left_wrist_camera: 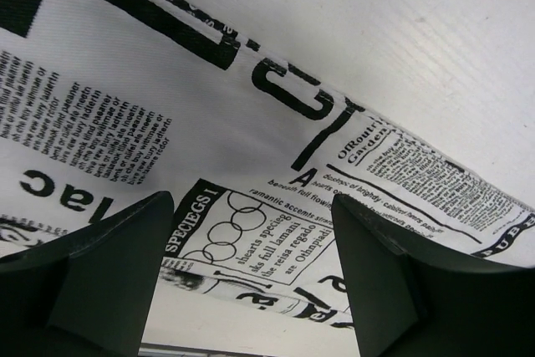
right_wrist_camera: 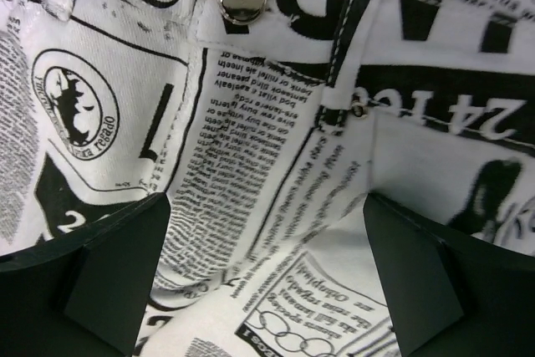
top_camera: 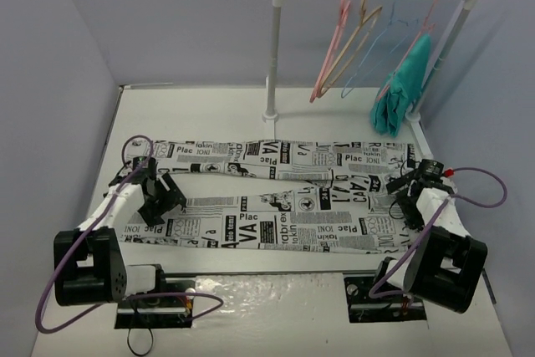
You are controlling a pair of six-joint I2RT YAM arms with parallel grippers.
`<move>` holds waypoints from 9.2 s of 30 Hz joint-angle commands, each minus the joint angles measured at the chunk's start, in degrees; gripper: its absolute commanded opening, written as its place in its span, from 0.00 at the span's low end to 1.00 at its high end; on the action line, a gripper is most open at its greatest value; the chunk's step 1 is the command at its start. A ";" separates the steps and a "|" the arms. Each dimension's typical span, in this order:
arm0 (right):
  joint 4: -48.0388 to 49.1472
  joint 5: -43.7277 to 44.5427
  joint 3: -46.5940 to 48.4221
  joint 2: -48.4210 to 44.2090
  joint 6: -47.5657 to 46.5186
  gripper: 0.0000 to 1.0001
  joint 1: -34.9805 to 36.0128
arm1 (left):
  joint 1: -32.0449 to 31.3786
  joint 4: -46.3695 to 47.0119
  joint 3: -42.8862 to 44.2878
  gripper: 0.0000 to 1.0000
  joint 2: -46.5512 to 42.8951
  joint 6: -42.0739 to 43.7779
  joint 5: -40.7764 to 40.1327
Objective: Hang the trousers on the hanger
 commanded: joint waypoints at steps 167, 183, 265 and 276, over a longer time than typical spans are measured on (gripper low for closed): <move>-0.95 10.94 6.05 -0.83 -2.91 0.85 30.78 | -1.14 0.11 3.27 0.80 -2.98 -4.23 -7.21; 6.15 2.77 2.10 8.92 -5.08 0.85 27.40 | 3.47 7.74 9.56 0.80 19.75 -4.58 -7.85; -14.40 12.10 6.78 -5.12 2.72 1.00 25.54 | 20.84 -4.15 22.23 0.00 22.71 0.32 -5.00; -23.25 14.63 5.47 -4.24 16.42 1.00 25.06 | 20.75 -0.61 18.26 0.00 14.32 0.06 -1.15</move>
